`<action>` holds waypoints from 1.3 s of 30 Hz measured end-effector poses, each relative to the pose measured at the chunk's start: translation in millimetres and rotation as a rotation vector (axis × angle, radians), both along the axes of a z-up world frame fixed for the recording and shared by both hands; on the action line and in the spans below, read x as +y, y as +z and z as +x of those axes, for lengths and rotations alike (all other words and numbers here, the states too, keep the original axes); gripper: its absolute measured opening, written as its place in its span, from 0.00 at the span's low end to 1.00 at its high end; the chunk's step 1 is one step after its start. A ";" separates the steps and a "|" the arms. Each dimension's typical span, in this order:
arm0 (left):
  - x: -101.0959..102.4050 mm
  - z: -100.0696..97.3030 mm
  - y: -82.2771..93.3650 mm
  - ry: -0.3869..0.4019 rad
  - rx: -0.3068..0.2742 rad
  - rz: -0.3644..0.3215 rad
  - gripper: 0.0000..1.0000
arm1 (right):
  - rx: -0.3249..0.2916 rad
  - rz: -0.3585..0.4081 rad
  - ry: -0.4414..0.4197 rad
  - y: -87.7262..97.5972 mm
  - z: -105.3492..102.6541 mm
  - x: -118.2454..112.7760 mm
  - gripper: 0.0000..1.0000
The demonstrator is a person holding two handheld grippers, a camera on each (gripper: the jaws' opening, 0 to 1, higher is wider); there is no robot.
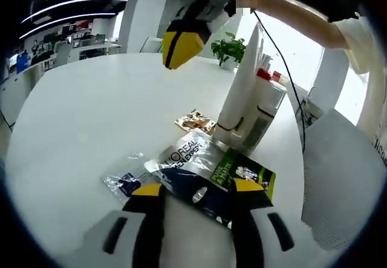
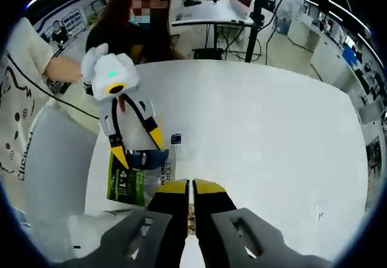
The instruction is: Arrange the skincare products in the storage area until every visible bottle or jar stands upright without overlapping.
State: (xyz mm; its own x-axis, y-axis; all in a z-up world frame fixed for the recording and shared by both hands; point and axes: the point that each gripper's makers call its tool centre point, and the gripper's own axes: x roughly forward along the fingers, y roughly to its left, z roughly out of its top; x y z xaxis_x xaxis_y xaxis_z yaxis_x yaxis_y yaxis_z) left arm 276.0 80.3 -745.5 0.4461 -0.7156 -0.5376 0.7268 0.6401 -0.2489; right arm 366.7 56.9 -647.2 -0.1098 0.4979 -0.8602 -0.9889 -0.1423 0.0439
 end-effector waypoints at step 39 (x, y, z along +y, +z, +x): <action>-18.3 -38.7 2.5 -0.072 -0.176 0.377 0.61 | -0.061 -0.179 0.008 52.6 -65.8 -64.7 0.17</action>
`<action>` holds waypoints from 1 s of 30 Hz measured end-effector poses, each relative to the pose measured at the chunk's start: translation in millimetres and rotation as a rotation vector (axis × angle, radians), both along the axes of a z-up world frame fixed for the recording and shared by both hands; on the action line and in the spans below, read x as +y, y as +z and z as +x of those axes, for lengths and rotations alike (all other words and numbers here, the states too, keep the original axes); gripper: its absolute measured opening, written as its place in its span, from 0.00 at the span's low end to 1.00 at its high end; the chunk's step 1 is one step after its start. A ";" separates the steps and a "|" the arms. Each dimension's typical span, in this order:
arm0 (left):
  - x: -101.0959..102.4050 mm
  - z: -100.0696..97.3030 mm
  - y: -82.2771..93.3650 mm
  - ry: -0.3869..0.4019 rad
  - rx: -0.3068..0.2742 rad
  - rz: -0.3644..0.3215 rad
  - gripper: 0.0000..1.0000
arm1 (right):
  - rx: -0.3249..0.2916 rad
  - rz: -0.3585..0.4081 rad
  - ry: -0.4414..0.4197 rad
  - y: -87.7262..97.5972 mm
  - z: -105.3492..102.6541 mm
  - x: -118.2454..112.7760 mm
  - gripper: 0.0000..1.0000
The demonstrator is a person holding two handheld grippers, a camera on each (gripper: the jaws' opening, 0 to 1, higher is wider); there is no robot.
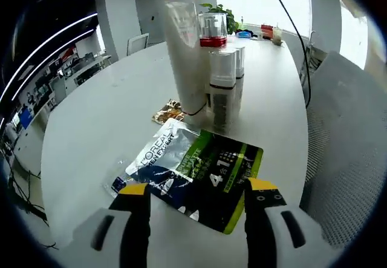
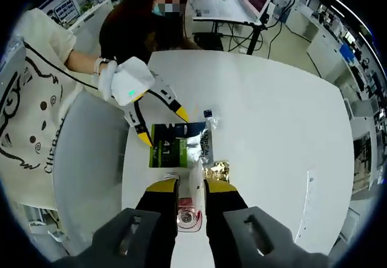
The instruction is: Arrange the skincare products in the storage area until every visible bottle or jar stands upright without overlapping.
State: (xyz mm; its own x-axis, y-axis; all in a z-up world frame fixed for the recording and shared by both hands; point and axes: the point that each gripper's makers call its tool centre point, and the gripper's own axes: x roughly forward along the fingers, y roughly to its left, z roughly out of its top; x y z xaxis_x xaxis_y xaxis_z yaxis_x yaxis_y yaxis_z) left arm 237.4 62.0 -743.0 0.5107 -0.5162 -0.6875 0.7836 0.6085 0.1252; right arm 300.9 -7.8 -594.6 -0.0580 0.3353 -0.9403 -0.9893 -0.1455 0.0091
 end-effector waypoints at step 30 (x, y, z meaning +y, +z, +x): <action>4.6 -1.8 -25.4 0.030 0.079 -0.057 0.63 | 0.028 -0.044 0.066 -19.6 -1.6 -1.6 0.05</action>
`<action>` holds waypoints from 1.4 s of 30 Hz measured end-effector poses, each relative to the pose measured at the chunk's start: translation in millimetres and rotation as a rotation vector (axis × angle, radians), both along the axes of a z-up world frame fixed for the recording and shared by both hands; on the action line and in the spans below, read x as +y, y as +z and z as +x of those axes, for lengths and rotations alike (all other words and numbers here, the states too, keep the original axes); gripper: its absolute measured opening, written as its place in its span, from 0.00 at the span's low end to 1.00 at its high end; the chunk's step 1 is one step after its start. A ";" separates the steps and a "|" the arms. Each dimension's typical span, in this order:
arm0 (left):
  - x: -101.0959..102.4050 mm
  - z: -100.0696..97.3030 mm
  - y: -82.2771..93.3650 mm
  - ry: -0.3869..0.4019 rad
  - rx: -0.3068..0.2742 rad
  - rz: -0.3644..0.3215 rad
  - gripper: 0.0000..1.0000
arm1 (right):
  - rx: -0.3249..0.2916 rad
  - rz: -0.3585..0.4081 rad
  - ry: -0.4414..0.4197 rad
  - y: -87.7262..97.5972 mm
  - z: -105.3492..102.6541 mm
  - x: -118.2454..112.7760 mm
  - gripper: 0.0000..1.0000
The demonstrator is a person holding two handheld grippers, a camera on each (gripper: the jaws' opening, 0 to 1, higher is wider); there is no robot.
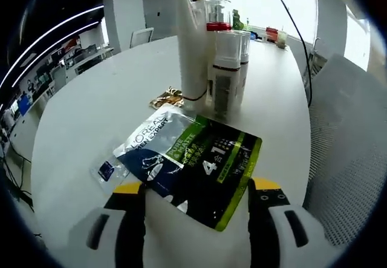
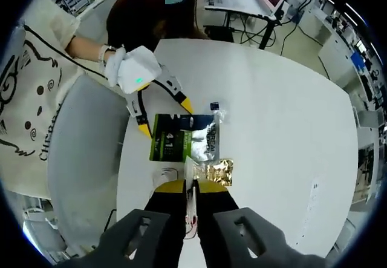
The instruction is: Arrange the skincare products in the storage area until every visible bottle or jar stands upright without overlapping.
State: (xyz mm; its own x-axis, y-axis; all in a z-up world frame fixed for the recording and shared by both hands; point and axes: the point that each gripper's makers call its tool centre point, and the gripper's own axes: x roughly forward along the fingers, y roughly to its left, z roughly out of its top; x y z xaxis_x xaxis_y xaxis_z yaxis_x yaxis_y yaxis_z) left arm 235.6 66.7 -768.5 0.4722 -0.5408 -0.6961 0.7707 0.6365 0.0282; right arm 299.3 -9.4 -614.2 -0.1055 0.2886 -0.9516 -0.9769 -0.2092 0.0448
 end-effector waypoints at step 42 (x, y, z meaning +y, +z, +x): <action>-0.4 31.0 55.4 -0.036 -0.092 -0.023 0.59 | -0.052 0.239 -0.139 68.7 17.5 -10.6 0.12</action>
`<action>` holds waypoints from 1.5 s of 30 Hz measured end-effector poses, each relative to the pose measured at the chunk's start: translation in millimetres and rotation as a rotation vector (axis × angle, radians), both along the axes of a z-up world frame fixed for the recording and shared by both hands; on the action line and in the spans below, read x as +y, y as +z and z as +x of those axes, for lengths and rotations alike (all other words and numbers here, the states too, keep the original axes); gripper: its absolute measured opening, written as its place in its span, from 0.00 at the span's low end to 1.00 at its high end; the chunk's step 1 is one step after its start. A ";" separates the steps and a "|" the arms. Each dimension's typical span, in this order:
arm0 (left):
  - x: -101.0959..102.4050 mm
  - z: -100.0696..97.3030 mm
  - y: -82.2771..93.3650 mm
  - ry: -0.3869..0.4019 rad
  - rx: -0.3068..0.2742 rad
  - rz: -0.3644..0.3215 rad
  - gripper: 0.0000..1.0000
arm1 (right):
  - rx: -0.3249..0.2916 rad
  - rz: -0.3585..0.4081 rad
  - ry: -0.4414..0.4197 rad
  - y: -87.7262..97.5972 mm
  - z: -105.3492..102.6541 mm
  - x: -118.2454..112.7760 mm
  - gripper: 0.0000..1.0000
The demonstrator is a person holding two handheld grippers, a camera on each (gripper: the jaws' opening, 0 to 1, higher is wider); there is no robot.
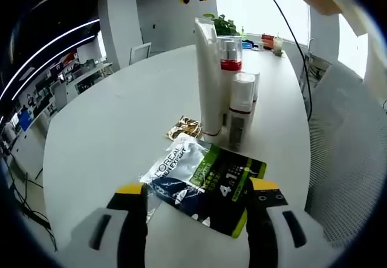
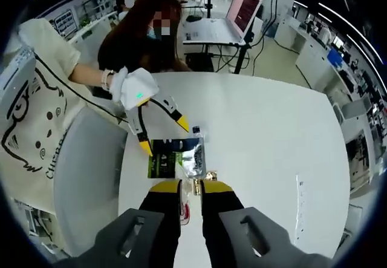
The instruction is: Arrange the skincare products in the storage area until every visible bottle or jar stands upright without overlapping.
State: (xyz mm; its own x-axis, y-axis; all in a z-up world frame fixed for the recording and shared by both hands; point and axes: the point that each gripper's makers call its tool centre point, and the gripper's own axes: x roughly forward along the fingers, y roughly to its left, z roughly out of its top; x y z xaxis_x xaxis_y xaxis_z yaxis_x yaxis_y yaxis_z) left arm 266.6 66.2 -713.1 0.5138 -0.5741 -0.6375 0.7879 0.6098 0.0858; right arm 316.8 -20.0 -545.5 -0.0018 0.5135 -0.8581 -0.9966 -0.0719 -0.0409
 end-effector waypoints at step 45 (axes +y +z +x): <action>-47.1 95.3 -23.8 0.091 0.263 -0.129 0.08 | 0.253 0.086 -0.622 -193.1 56.0 -36.0 0.15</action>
